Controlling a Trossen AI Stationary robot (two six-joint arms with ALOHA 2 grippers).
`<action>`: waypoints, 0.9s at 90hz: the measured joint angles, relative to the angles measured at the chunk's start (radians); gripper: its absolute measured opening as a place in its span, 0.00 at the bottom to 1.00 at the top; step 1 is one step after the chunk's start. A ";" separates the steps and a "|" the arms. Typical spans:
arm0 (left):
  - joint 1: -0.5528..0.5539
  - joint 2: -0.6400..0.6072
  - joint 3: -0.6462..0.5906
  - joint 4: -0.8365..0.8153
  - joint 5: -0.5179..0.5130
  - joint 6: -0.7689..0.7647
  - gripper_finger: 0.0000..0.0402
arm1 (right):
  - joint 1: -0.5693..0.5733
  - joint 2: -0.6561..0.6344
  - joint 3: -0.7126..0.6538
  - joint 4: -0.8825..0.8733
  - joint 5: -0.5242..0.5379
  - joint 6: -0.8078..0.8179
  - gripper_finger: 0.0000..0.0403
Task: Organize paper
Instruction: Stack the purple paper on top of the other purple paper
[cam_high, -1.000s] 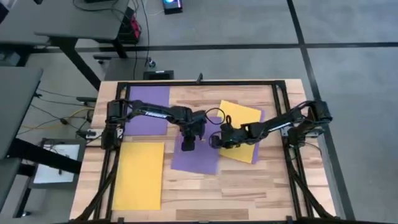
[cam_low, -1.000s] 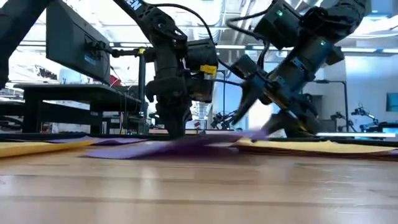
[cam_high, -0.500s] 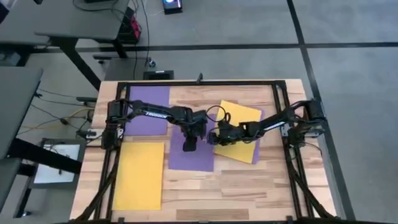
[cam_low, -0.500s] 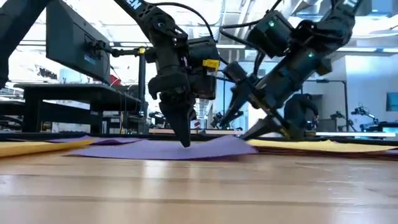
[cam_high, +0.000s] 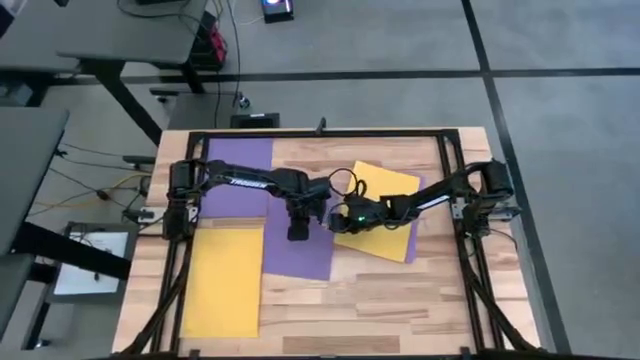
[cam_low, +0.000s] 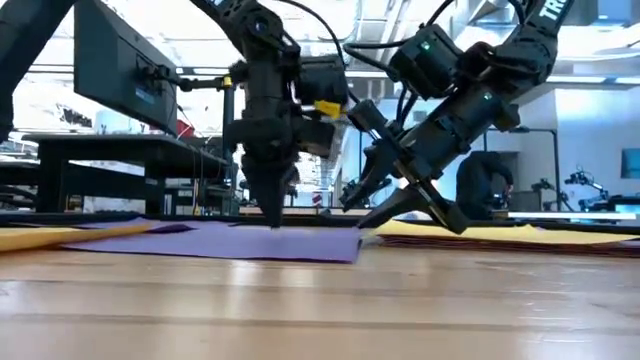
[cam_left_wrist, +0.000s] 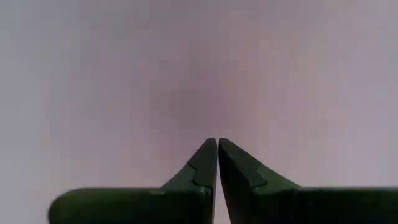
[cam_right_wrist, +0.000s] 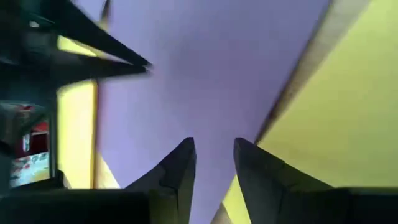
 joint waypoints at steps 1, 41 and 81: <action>0.001 0.000 -0.001 -0.008 0.000 0.001 0.00 | -0.001 0.000 0.000 -0.001 -0.005 0.002 0.27; 0.002 -0.002 -0.190 0.218 0.122 -0.034 0.00 | -0.014 -0.001 0.002 -0.048 -0.050 0.029 0.58; -0.004 0.002 -0.192 0.265 0.114 -0.054 0.00 | -0.007 -0.025 -0.004 0.082 -0.061 -0.069 0.55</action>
